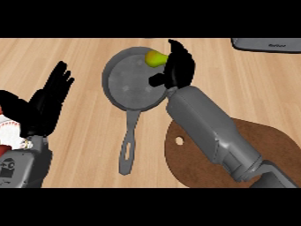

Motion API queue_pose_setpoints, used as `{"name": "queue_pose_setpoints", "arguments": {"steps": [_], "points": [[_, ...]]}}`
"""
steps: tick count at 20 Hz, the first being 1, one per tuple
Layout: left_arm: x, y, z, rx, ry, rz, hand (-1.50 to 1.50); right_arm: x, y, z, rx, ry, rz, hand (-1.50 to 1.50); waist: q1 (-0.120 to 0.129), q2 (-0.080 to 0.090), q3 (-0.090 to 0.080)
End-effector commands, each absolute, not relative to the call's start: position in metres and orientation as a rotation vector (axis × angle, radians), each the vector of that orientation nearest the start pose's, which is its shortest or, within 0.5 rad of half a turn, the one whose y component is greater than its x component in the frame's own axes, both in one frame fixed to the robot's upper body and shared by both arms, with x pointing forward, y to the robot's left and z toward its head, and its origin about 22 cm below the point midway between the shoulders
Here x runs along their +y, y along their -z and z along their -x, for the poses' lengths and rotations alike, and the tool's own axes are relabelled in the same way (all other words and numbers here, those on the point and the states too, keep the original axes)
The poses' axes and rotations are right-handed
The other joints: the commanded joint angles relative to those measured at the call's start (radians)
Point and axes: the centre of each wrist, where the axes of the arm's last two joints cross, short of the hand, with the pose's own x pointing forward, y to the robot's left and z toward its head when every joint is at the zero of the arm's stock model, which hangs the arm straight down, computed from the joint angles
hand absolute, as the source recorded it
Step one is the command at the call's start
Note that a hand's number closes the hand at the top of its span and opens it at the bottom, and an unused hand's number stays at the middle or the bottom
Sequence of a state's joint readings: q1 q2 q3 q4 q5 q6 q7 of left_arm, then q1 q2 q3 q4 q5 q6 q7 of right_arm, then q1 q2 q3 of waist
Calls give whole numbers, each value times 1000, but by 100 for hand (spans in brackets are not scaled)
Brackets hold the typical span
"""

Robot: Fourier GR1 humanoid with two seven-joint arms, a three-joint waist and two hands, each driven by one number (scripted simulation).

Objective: Pick the pear from the cutting board and place it in the pan

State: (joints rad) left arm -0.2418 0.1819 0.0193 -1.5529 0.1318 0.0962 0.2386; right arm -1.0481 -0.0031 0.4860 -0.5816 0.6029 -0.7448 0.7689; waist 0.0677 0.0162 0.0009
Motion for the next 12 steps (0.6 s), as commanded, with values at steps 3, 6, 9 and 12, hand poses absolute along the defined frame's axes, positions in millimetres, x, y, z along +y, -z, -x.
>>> {"name": "queue_pose_setpoints", "arguments": {"steps": [3,6,9,12], "points": [[267,-56,-283,-1533,-29,-81,0,-49,-69,-392,-1484,-65,827,-150,-46,-13,1],[279,-42,-270,-1501,-45,-123,0,-54,-64,-373,-1533,19,736,-150,-66,-21,0],[270,-50,-267,-1506,-57,-111,0,-76,-69,-353,-1603,30,652,-150,-86,-25,0],[282,-59,-271,-1502,-71,-121,0,-88,-66,-321,-1641,69,519,-150,-91,-25,1]]}}
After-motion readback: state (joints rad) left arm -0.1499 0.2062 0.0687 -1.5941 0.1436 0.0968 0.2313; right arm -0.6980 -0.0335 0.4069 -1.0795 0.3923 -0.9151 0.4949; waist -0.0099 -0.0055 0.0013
